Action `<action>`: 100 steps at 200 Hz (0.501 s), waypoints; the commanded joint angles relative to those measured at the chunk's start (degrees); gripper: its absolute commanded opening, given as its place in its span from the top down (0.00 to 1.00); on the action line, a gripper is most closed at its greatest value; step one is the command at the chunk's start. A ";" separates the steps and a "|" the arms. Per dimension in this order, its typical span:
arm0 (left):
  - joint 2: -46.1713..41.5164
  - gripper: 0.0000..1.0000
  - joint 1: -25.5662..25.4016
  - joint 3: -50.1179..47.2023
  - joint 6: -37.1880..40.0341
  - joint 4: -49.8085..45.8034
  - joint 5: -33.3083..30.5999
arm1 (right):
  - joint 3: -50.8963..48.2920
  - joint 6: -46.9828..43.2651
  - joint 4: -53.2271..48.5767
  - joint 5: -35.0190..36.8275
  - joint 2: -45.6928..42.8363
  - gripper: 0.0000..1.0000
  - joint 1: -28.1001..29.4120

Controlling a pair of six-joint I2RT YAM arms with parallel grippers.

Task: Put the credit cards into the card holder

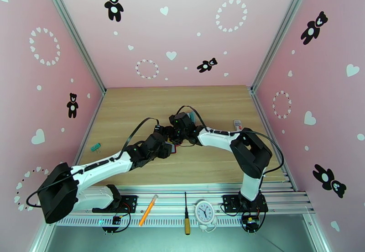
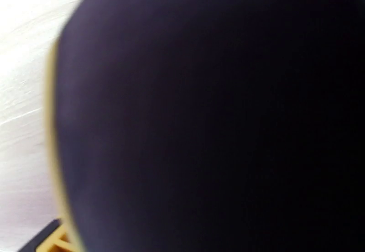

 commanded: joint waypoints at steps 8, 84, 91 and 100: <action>2.65 0.33 -0.31 2.61 1.22 -2.65 -3.71 | 1.89 0.70 0.73 -1.04 1.76 0.37 0.52; 3.98 0.58 -0.31 3.76 2.01 -3.47 -5.30 | 2.77 0.98 1.42 -1.61 2.79 0.37 0.61; 3.89 0.59 -0.31 3.60 2.06 -3.26 -5.19 | 2.89 0.96 1.43 -1.60 2.92 0.37 0.65; 3.93 0.60 -0.26 3.45 2.06 -3.05 -5.12 | 2.96 0.99 1.47 -1.65 2.99 0.37 0.61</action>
